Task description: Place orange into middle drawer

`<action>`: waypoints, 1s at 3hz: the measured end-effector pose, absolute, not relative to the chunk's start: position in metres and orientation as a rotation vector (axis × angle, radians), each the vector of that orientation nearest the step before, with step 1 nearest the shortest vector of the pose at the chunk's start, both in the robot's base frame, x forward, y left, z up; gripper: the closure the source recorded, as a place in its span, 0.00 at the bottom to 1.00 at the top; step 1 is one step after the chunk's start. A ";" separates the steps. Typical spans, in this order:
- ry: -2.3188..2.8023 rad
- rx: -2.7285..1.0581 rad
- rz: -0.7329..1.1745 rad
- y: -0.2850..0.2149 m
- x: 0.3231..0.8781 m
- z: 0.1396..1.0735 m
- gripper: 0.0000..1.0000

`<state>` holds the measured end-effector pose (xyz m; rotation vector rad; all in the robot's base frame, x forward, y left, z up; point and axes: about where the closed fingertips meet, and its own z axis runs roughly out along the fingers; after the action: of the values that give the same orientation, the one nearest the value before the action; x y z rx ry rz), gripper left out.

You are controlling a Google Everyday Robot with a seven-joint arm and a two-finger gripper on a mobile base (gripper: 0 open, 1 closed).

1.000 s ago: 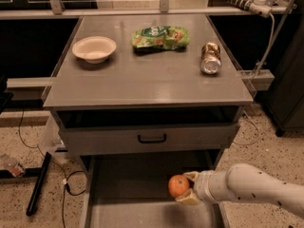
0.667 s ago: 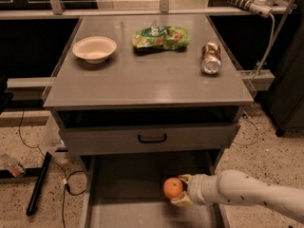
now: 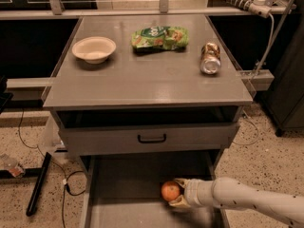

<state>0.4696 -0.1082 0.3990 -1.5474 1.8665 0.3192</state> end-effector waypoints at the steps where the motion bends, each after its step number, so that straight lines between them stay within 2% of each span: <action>1: 1.834 -1.578 0.311 -0.114 0.472 0.384 1.00; 2: 1.832 -1.579 0.311 -0.114 0.473 0.383 0.82; 3: 1.831 -1.579 0.311 -0.114 0.473 0.383 0.59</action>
Offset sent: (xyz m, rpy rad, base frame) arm 0.0025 -0.0051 -0.0136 -0.0057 -0.0174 0.0259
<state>0.4725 -0.1135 0.3831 -1.5789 1.8315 0.3110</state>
